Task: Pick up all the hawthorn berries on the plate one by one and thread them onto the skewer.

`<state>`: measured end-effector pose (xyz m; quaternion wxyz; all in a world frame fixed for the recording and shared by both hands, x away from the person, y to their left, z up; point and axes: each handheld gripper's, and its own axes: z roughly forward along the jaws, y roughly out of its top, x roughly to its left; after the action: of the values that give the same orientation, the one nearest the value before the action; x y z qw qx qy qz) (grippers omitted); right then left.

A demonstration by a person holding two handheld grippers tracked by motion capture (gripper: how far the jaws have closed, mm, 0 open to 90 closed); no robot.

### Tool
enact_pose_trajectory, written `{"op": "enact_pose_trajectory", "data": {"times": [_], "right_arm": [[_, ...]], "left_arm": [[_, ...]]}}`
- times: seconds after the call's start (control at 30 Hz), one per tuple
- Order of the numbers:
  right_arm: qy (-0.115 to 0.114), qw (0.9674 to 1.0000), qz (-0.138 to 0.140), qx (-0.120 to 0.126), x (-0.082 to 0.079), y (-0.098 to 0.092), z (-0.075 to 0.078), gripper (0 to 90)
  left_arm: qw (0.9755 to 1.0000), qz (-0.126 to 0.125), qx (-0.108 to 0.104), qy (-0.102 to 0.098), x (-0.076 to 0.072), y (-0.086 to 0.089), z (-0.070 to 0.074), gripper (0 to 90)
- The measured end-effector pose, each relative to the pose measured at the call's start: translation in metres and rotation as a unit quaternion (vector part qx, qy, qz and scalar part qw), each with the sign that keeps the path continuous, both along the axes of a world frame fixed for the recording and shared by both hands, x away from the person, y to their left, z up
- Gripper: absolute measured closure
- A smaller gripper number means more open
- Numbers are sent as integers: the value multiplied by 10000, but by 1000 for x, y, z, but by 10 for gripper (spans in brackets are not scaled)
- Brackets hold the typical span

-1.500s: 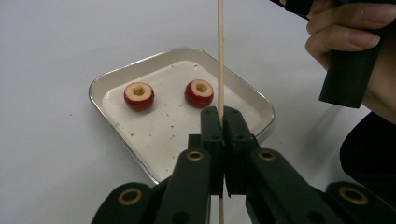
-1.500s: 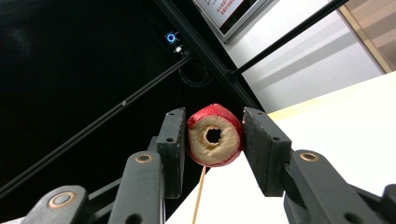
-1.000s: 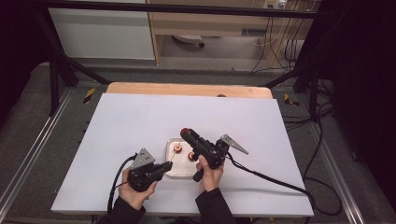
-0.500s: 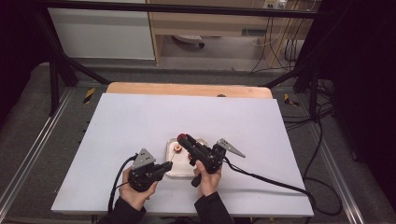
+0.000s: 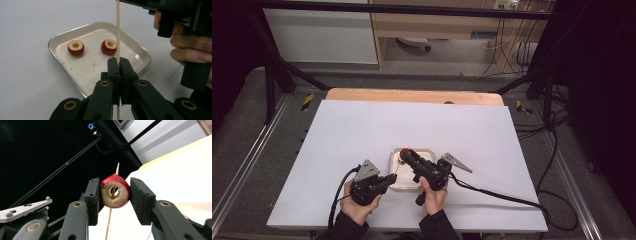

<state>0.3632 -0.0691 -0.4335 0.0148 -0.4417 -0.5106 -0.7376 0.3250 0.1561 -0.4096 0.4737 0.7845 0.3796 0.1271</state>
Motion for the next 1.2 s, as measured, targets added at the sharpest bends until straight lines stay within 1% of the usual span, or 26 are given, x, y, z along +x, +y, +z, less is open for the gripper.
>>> {"op": "enact_pose_trajectory", "data": {"times": [0.17,0.27,0.37,0.43,0.5,0.53,0.6,0.63,0.7,0.8,0.83,0.9,0.97,1.07,1.1,1.13,1.17,1.2], "right_arm": [[25,10000,7,-9,-1,0,-1,617],[78,10000,59,-22,-2,1,-2,617],[152,9998,149,-34,-4,3,-8,617],[192,9996,186,-32,-6,5,-11,617],[231,9995,214,-56,-7,7,-14,617],[254,9993,255,-58,-8,7,-15,617],[280,9988,375,-124,-10,10,-19,617],[297,9988,375,-122,-12,12,-20,617],[213,9992,313,-154,-14,12,-21,617],[290,9985,414,-221,-15,14,-21,616],[276,9985,409,-252,-16,14,-22,616],[292,9983,439,-264,-16,14,-22,616],[343,9978,479,-315,-16,14,-23,615],[371,9972,502,-413,-15,14,-22,612],[346,9970,517,-453,-14,13,-22,607],[358,9968,525,-481,-14,13,-21,569],[340,9966,498,-569,-14,13,-19,493],[321,9962,474,-654,-14,12,-18,462]], "left_arm": [[10000,-8,-6,-10,0,1,0,887],[10000,-6,-33,-45,0,0,-1,887],[10000,10,-35,-46,1,0,-1,887],[10000,8,-18,-11,2,1,-1,887],[10000,10,-18,-11,2,1,-2,887],[10000,20,-29,-44,3,1,-1,887],[10000,28,9,-59,3,1,-1,887],[10000,6,-16,-57,3,1,-1,887],[10000,10,6,-68,3,1,-1,887],[10000,-1,-2,-50,4,1,-1,886],[10000,-7,-6,-63,4,2,-1,886],[10000,-6,45,-66,4,1,-1,886],[10000,-22,44,-12,5,1,-2,887],[10000,-34,82,-34,5,1,-3,886],[9999,-48,80,-57,5,1,-3,886],[9999,-56,78,-91,5,2,-3,886],[9999,-68,90,-126,5,4,-2,886],[9998,-72,96,-146,5,5,-1,885]]}}
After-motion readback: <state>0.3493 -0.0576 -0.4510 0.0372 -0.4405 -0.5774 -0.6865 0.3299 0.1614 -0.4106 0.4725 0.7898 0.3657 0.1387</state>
